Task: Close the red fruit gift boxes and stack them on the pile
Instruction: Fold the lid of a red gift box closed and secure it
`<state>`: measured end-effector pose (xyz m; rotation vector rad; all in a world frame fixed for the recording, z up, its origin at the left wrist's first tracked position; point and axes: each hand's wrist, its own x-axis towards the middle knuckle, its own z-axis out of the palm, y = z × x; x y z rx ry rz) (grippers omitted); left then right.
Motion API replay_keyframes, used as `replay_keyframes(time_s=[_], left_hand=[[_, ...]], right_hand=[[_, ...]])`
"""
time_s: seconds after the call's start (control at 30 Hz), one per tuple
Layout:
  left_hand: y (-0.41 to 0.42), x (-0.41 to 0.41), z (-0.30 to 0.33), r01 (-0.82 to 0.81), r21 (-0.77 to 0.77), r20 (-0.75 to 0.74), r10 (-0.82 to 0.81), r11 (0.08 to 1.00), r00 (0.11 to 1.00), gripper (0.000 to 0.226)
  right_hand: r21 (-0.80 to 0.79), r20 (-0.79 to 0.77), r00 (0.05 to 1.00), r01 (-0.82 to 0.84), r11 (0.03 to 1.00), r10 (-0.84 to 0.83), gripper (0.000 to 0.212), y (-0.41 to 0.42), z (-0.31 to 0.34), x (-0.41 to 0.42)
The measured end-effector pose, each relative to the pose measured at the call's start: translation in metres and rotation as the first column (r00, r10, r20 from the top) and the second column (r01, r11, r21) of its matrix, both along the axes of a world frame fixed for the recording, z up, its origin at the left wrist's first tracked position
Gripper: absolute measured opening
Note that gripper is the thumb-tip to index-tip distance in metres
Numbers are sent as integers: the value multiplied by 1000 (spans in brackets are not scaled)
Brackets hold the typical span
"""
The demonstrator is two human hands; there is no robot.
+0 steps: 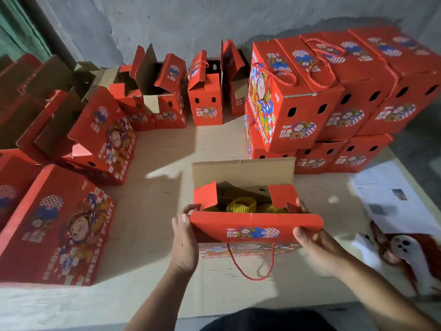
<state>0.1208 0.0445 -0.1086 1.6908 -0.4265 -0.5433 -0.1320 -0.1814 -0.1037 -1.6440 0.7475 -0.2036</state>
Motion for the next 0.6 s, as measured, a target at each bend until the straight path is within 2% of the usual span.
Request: replay_keyframes(time_s=[0.07, 0.17, 0.27, 0.4, 0.47, 0.6], left_hand=[[-3, 2, -6, 56, 0, -8, -56, 998, 998, 78], [-6, 3, -5, -79, 55, 56, 76, 995, 996, 71], [-10, 1, -3, -113, 38, -22, 114, 993, 993, 82], [-12, -1, 4, 40, -83, -213, -57, 996, 975, 97], [-10, -4, 10, 70, -144, -275, -107, 987, 956, 94], [-8, -8, 13, 84, -211, -307, -148, 974, 940, 88]], right_hand=[[33, 21, 998, 66, 997, -67, 83, 4, 0, 1], [62, 35, 989, 145, 988, -147, 81, 13, 3, 8], [77, 27, 980, 192, 978, -195, 87, 19, 10, 13], [84, 31, 975, 215, 973, -219, 96, 21, 20, 10], [96, 36, 975, 214, 972, -218, 98, 24, 27, 9], [84, 75, 970, 224, 971, -230, 97, 30, 31, 9]])
